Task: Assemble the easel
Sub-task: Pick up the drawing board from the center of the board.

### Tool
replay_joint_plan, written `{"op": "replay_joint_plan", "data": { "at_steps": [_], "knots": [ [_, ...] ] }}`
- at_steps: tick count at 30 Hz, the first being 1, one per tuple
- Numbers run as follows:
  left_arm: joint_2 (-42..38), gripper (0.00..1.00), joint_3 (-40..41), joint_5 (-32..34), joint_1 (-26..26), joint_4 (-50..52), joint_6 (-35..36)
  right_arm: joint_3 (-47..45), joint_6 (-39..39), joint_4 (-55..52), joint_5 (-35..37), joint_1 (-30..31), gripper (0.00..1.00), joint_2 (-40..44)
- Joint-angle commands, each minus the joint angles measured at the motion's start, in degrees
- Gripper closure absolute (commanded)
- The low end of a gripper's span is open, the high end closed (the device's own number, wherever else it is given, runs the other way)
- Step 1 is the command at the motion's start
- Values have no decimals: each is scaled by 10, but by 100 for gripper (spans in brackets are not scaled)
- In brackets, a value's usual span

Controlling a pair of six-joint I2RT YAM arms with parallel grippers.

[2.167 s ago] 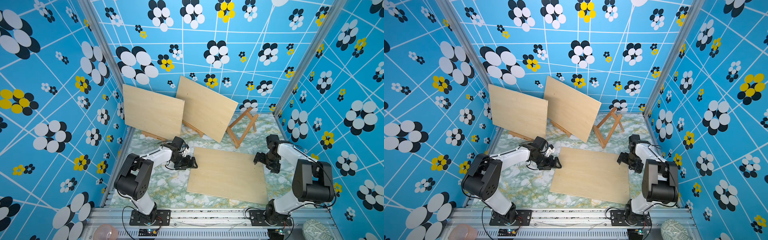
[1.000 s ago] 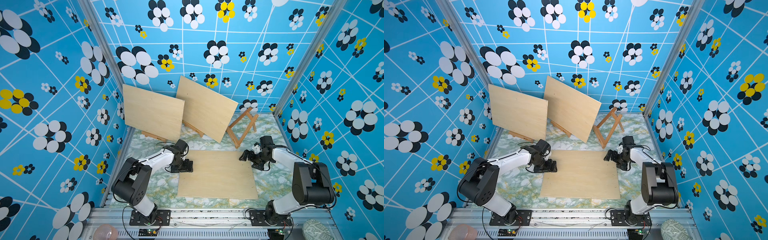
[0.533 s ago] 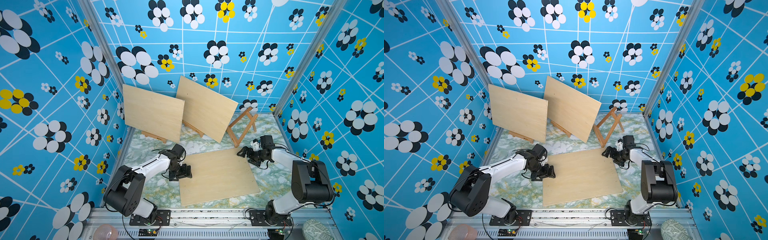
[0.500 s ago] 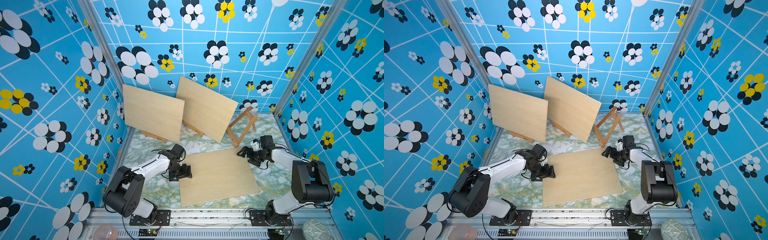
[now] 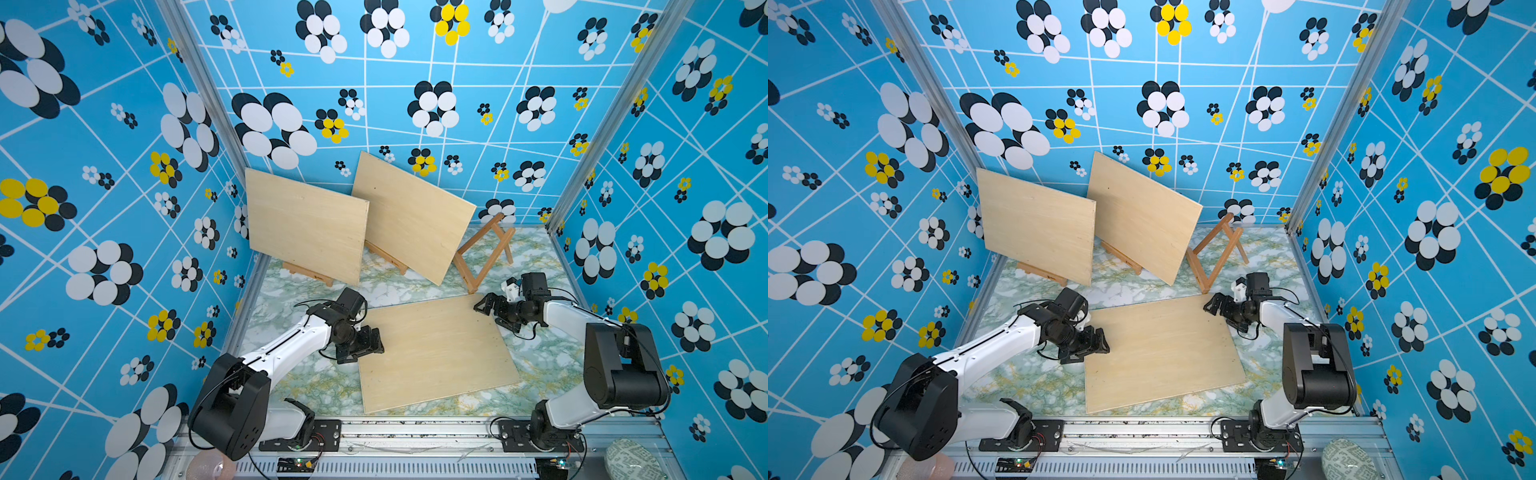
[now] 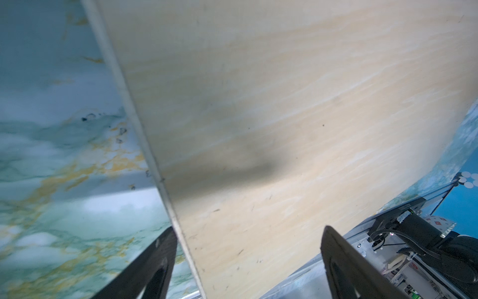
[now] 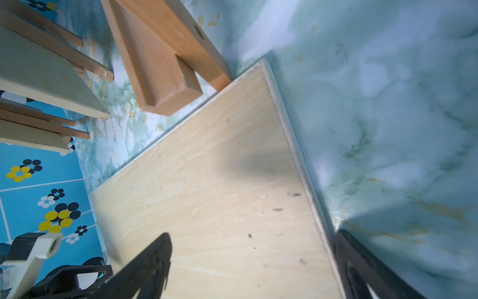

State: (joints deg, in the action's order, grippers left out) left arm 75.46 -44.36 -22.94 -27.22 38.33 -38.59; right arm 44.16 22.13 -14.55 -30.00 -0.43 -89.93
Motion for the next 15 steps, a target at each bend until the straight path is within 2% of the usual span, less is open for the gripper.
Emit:
{"op": "replay_joint_plan", "data": {
  "at_steps": [1,15],
  "knots": [
    [-42,12,-35,-174,-22,-220,-3,-50,48,-112,-179,36,1,-37],
    [-118,13,-43,-163,-40,-214,-37,-66,60,-107,-185,36,1,-18]
  ]
}}
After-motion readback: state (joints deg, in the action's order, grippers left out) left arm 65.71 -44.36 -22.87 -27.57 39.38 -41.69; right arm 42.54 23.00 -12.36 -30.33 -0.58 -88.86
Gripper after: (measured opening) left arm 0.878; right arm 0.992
